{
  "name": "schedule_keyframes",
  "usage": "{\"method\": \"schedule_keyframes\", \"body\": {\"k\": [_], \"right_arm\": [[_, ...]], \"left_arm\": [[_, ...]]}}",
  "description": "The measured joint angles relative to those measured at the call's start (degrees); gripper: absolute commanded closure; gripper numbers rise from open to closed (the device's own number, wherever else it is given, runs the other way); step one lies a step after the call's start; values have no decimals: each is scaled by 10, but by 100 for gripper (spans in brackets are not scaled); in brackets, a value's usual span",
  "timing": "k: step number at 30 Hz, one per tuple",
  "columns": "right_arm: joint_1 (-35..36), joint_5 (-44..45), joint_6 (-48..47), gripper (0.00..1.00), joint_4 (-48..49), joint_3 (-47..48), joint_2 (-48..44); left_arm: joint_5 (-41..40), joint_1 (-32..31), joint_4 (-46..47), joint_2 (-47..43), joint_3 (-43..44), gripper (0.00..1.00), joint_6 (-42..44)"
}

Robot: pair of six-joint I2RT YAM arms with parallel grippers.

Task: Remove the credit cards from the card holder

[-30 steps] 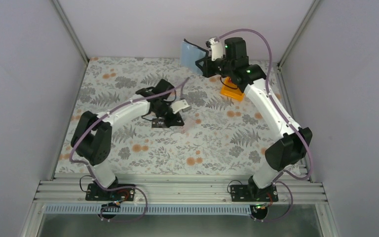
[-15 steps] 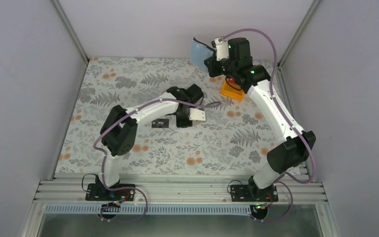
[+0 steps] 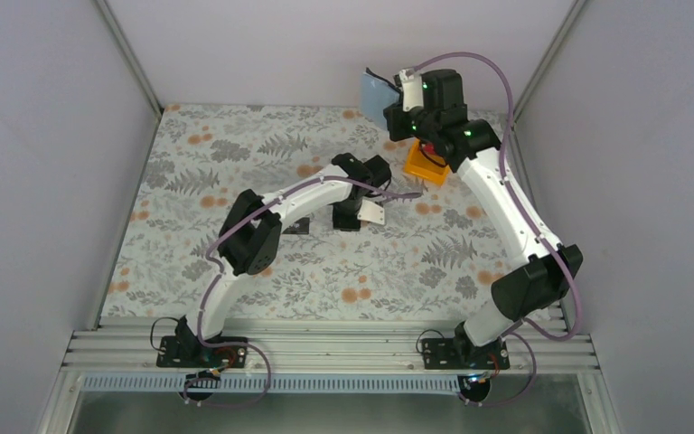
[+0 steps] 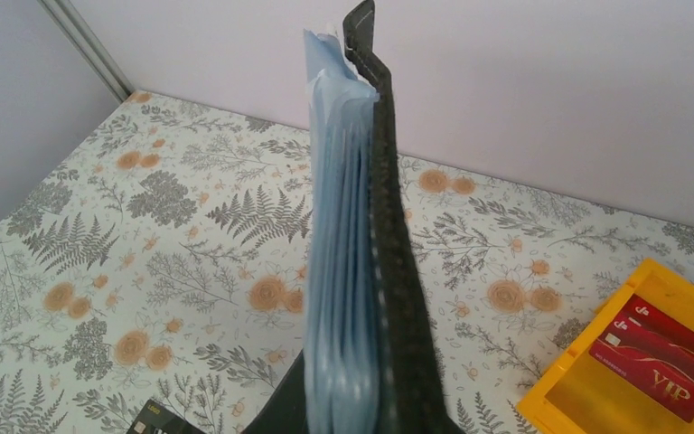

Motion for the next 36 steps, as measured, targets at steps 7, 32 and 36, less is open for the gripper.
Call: {"method": "schedule_keyframes", "body": {"k": [7, 32, 36], "right_arm": [[0, -11, -6, 96, 0, -3, -2], [0, -33, -10, 96, 0, -11, -5], [0, -36, -12, 96, 0, -11, -5]], "left_arm": [[-10, -3, -43, 14, 13, 98, 2], [2, -3, -51, 18, 21, 91, 16], [2, -1, -50, 26, 26, 90, 16]]}}
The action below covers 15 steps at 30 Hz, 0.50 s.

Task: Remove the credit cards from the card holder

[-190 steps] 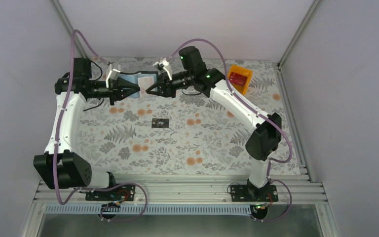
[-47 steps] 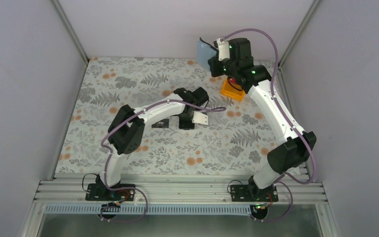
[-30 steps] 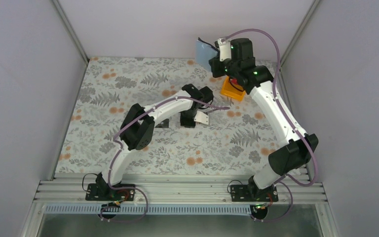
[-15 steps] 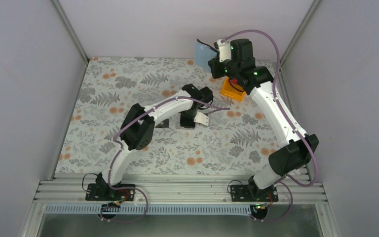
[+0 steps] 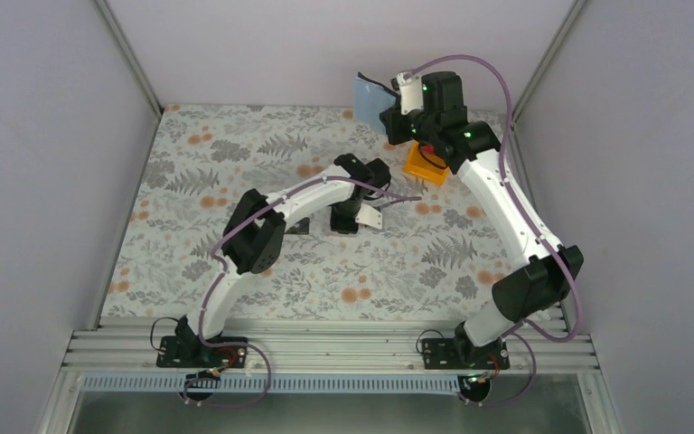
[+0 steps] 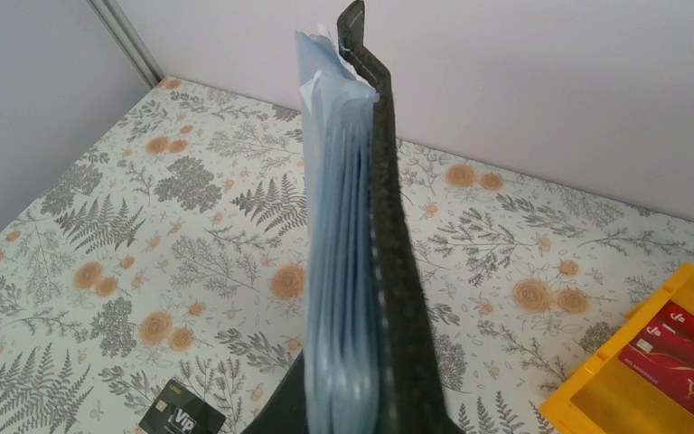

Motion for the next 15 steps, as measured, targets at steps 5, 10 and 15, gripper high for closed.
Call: {"method": "schedule_keyframes", "body": {"k": [5, 10, 15], "right_arm": [[0, -1, -1, 96, 0, 0, 0], [0, -3, -1, 96, 0, 0, -1], [0, -6, -2, 95, 0, 0, -1]], "left_arm": [[0, 2, 0, 10, 0, 89, 0], [0, 4, 1, 10, 0, 83, 0], [-1, 6, 7, 10, 0, 66, -2]]}}
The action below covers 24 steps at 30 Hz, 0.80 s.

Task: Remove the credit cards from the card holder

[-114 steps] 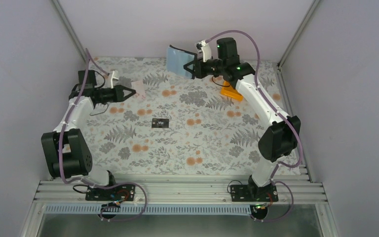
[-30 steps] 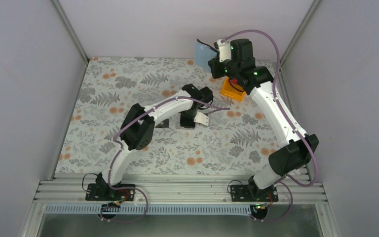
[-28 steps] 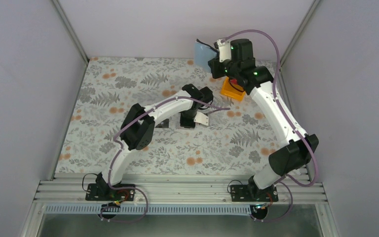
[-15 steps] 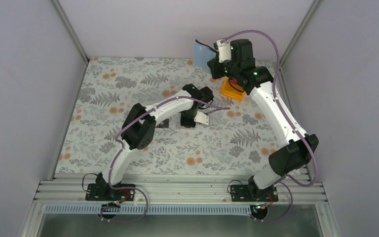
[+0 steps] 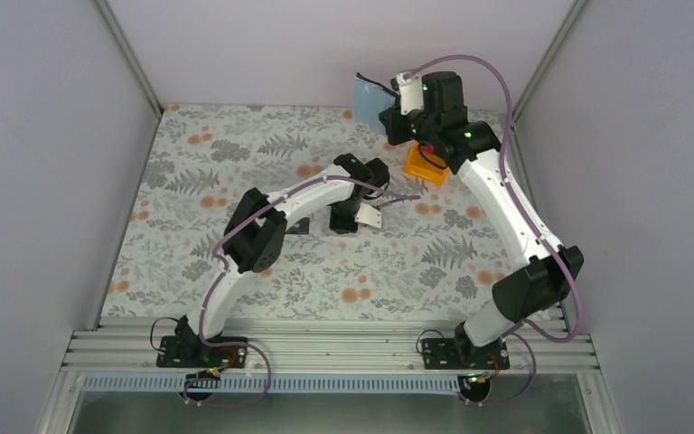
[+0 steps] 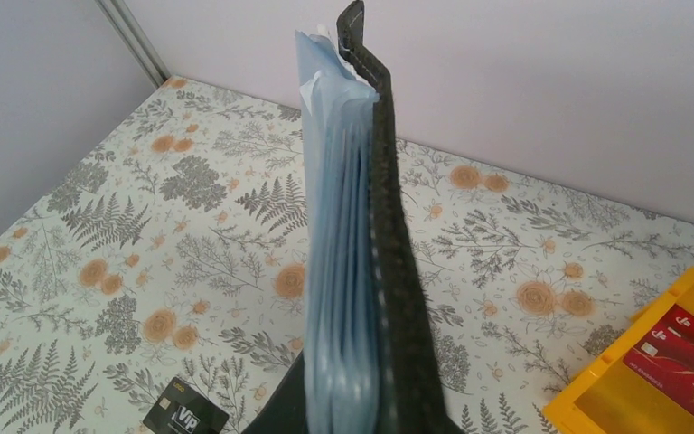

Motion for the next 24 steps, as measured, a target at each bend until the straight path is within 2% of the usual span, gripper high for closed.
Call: {"method": "schedule_keyframes", "body": {"k": [2, 6, 20, 24], "right_arm": [[0, -2, -2, 95, 0, 0, 0], [0, -6, -3, 95, 0, 0, 0], [0, -31, -7, 94, 0, 0, 0], [0, -35, -7, 94, 0, -3, 0]], "left_arm": [[0, 1, 2, 0, 0, 59, -1], [-2, 4, 9, 0, 0, 52, -1], [-11, 21, 21, 0, 25, 50, -3], [-13, 25, 24, 0, 26, 45, -3]]}}
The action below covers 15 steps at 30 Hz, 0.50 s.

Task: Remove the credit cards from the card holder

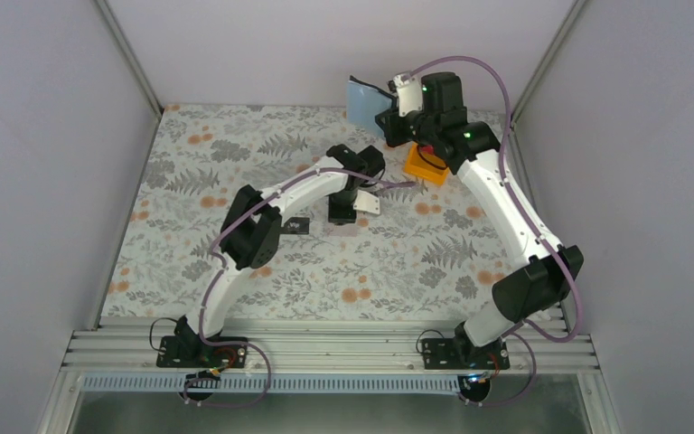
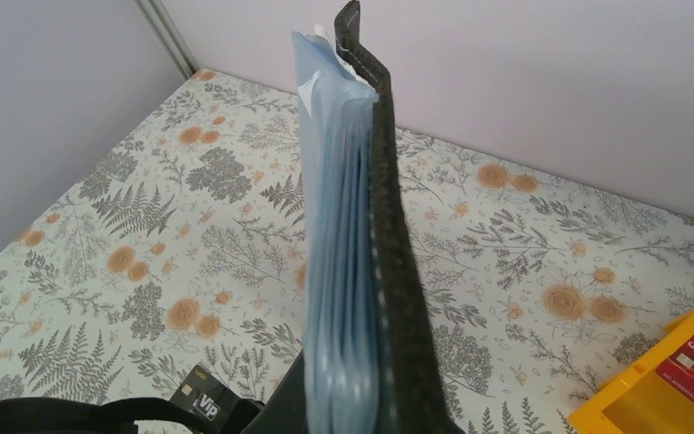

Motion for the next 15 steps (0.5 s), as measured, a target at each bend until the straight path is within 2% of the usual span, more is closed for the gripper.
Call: {"method": "schedule_keyframes", "body": {"k": [7, 11, 15], "right_arm": [[0, 16, 4, 96, 0, -2, 0], [0, 64, 16, 96, 0, -3, -6], [0, 107, 28, 96, 2, -11, -36]], "left_arm": [[-5, 10, 2, 0, 41, 42, -1], [-13, 17, 14, -4, 62, 41, -1], [-3, 22, 14, -35, 46, 35, 1]]}}
